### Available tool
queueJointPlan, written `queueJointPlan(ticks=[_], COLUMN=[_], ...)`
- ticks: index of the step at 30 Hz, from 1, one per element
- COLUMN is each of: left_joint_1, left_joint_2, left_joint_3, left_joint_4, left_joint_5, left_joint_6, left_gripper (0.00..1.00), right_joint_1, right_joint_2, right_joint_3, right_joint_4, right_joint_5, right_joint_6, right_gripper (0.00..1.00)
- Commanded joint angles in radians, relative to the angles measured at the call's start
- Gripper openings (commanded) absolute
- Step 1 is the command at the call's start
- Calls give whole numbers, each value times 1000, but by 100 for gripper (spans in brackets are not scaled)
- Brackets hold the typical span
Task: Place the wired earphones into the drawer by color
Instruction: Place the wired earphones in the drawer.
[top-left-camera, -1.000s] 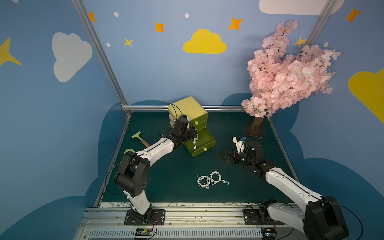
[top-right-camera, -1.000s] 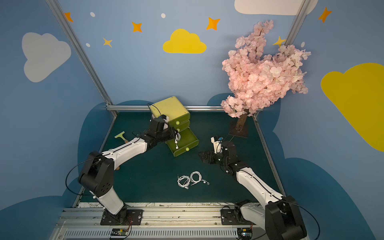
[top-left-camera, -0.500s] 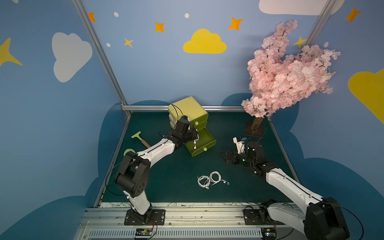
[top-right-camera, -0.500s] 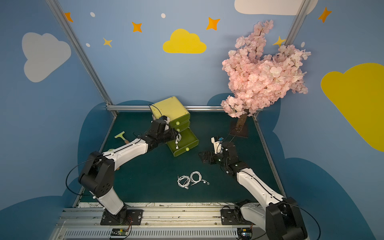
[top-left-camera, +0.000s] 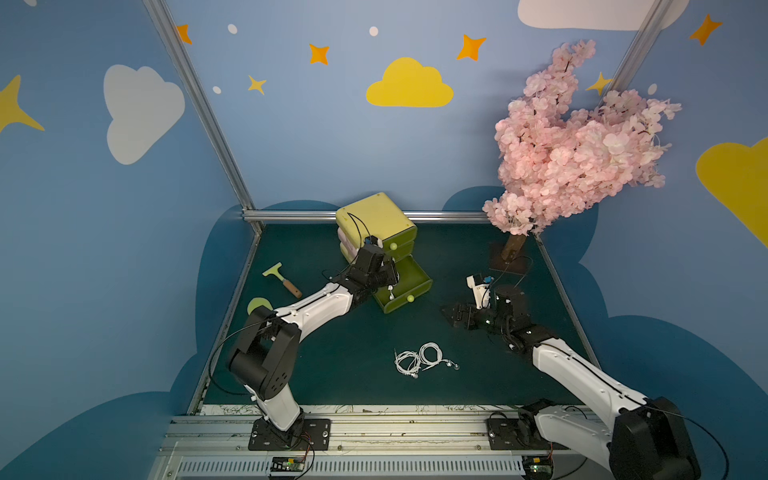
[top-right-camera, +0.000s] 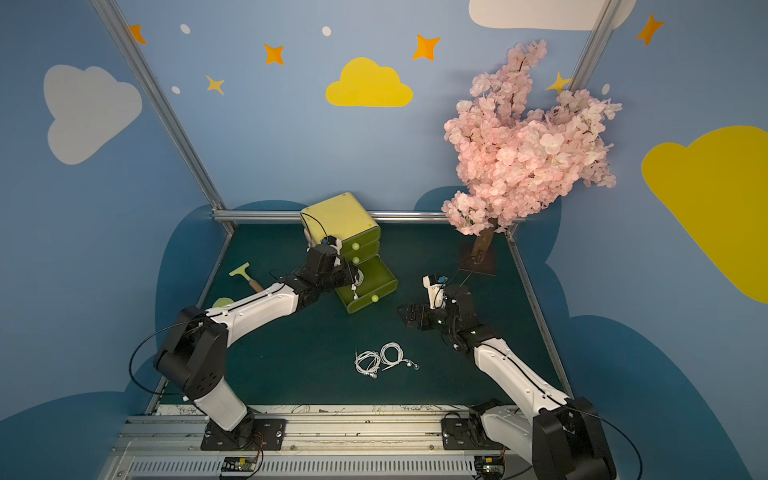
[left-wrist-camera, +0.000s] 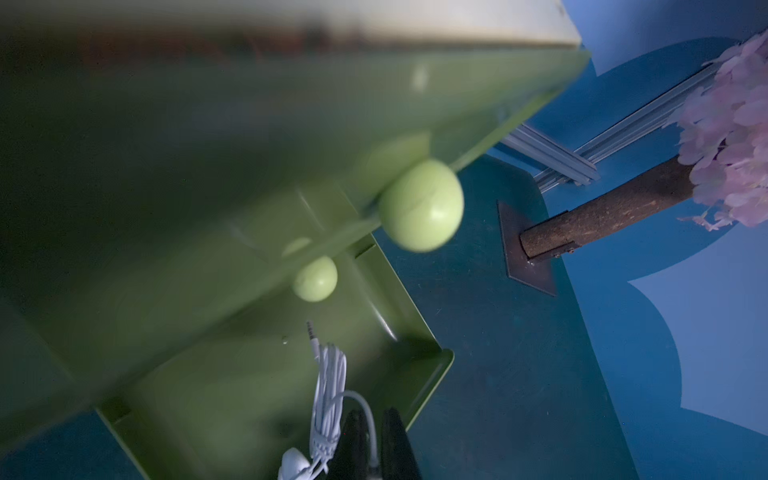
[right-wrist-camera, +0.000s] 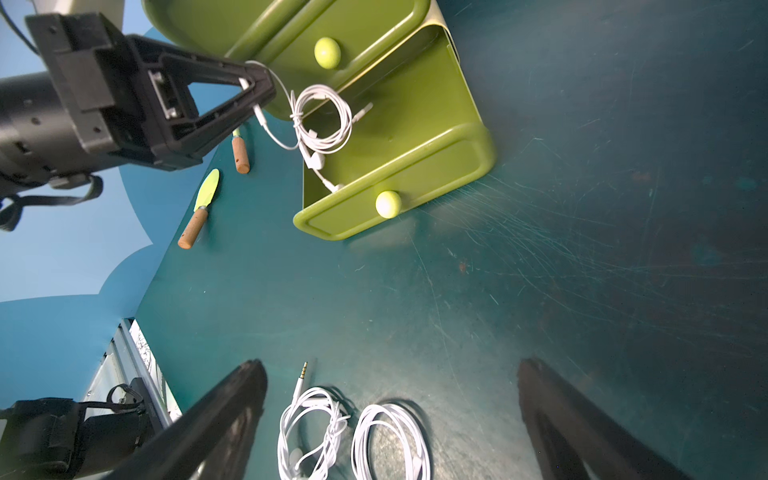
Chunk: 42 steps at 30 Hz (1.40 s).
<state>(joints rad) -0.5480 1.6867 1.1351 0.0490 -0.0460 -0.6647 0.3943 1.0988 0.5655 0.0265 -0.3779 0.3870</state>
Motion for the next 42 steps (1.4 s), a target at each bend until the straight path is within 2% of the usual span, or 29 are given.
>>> queueJointPlan(ticks=[1, 10, 22, 29, 34, 38, 42], left_joint_1=[-4, -7, -52, -56, -56, -56, -56], left_joint_2=[-31, -62, -56, -21, 7, 16, -10], left_joint_3=[-14, -28, -190, -201, -182, -170, -169], left_joint_4=[-49, -34, 175, 207, 182, 161, 134], left_joint_5=[-48, -82, -191, -198, -192, -187, -188], left_joint_6=[24, 59, 44, 28, 14, 6, -8], left_gripper=[7, 6, 5, 5, 12, 22, 35], right_joint_1=[-5, -8, -8, -6, 3, 25, 62], right_joint_2=[-17, -19, -22, -16, 12, 11, 1], right_joint_3=[-10, -12, -17, -19, -9, -17, -13], right_joint_4=[1, 4, 6, -8, -32, -56, -107], right_joint_5=[4, 4, 4, -6, -56, -57, -27], right_joint_6=[-6, -5, -6, -22, -55, -58, -70], right_gripper=[98, 98, 98, 98, 98, 98, 98])
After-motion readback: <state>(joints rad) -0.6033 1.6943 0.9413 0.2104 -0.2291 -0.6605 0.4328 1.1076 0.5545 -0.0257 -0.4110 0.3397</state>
